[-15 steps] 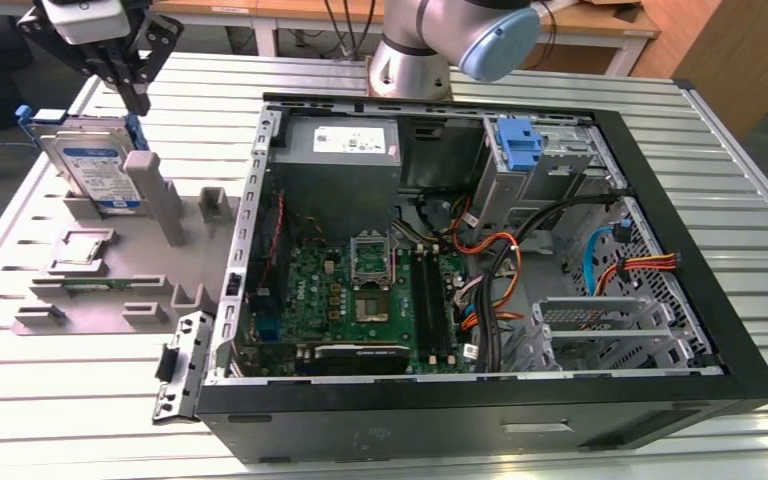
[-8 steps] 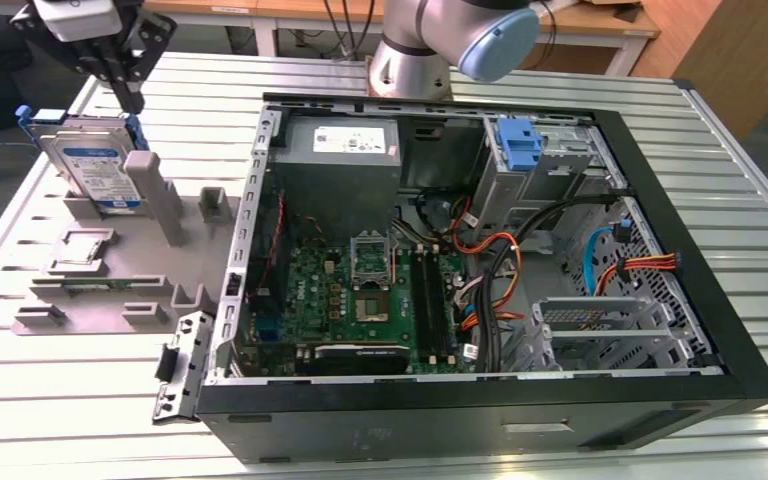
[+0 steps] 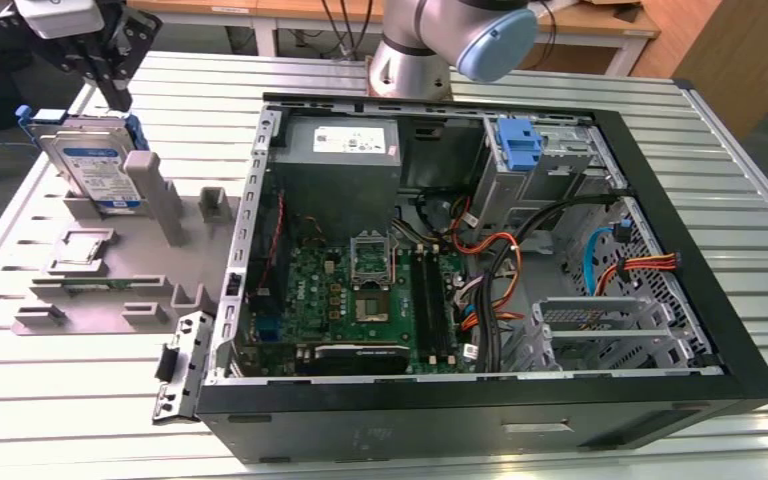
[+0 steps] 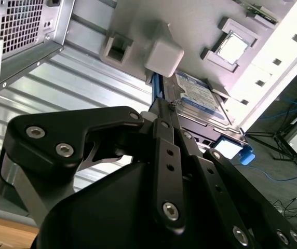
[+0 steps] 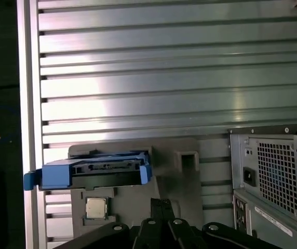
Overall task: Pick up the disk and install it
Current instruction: 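Reach for the disk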
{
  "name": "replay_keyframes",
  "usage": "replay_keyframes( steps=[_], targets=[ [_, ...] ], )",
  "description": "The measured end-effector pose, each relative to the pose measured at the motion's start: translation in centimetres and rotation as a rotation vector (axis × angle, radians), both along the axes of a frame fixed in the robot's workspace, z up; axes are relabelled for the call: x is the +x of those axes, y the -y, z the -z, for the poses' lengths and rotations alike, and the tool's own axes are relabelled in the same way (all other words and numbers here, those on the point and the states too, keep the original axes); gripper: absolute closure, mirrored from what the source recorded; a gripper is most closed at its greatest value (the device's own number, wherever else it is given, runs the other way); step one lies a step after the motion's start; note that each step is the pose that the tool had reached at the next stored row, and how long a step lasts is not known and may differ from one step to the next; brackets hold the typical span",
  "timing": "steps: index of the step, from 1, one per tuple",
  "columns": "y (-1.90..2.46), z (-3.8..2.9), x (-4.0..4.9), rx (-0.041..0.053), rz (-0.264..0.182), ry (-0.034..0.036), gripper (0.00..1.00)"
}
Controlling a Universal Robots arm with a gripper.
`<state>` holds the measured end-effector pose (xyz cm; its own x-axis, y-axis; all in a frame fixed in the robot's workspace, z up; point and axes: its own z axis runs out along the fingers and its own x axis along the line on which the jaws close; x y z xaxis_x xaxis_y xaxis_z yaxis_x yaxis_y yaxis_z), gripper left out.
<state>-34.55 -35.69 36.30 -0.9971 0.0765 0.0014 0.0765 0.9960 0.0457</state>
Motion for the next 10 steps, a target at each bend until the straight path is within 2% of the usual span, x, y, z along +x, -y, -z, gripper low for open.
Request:
replay_keyframes(
  steps=[4,10],
  targets=[
    [-0.22,0.06,-0.79,0.0,0.0,0.0,0.9],
    [-0.57,0.19,-3.39,0.0001,0.0,0.0001,0.9]
  ],
)
